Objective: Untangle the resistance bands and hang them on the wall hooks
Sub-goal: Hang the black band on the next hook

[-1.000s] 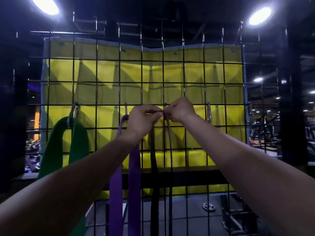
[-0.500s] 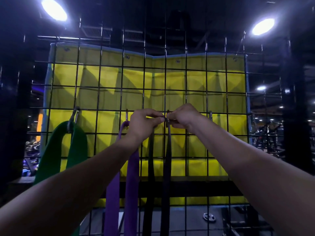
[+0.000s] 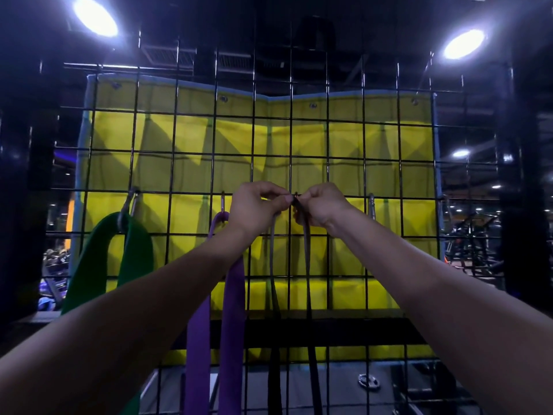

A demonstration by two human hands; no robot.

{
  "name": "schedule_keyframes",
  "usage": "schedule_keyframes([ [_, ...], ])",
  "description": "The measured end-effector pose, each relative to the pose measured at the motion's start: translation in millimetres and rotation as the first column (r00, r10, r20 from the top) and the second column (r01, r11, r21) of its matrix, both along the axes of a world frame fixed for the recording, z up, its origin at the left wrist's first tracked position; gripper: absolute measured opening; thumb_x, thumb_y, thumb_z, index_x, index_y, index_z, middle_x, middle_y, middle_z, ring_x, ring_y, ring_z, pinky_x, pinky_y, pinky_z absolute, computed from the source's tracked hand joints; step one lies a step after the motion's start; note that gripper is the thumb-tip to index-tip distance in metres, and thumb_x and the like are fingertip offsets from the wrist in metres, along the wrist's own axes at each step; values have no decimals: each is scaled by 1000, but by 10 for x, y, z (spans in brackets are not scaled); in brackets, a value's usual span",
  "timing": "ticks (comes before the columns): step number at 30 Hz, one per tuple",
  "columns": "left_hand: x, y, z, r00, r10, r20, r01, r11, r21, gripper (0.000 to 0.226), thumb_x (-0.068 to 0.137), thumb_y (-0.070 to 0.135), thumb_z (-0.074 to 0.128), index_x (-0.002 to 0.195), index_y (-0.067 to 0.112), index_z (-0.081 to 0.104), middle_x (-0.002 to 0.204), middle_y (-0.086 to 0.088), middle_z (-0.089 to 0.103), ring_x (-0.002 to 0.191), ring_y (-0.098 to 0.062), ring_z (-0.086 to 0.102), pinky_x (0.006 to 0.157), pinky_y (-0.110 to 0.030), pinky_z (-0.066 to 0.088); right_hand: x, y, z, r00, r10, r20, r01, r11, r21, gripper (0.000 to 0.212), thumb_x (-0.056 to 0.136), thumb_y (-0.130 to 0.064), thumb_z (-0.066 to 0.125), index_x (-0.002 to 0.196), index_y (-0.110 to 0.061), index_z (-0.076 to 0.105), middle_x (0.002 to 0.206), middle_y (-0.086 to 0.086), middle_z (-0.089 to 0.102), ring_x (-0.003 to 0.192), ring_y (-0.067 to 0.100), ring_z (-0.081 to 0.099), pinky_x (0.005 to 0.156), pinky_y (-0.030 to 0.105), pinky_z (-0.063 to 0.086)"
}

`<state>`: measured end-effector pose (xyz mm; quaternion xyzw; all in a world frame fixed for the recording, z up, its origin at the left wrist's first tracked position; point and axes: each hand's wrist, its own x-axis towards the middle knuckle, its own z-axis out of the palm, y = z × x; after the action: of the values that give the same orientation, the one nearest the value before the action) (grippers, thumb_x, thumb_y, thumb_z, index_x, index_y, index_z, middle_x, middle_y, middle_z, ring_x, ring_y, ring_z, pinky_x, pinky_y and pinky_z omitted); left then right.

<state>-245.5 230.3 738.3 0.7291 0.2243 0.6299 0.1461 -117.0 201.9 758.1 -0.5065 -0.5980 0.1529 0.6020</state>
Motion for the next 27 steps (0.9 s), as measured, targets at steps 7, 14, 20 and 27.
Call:
schedule_keyframes([
  [7,48,5,119,999,21,-24,-21,999,37,11,80,13,71,88,7,73,85,-9,70,75,-16,63,76,-36,56,8,-65,77,999,7,-35,-9,999,-53,24,89,1,54,66,-3,52,63,13,52,53,22,54,43,25,51],
  [14,54,-4,120,991,110,-82,-95,980,177,8,81,13,69,85,7,73,84,-6,69,77,-14,61,77,-32,51,-15,-98,129,999,-4,-33,0,993,-119,3,88,4,55,87,2,58,66,14,56,55,22,58,59,32,57],
  [20,-63,56,51,973,150,-178,-90,948,306,9,81,11,70,87,5,72,80,0,62,69,0,54,61,-4,40,-53,-118,142,997,20,-80,-32,988,-150,10,88,0,57,78,3,57,64,13,55,53,20,55,51,26,53],
  [27,-93,56,77,941,188,-280,-95,945,313,9,83,10,67,87,4,71,78,2,60,68,3,52,60,-2,40,-72,-119,140,999,11,-43,-20,980,-196,23,93,-6,52,70,-2,50,57,9,53,55,18,51,60,27,48],
])
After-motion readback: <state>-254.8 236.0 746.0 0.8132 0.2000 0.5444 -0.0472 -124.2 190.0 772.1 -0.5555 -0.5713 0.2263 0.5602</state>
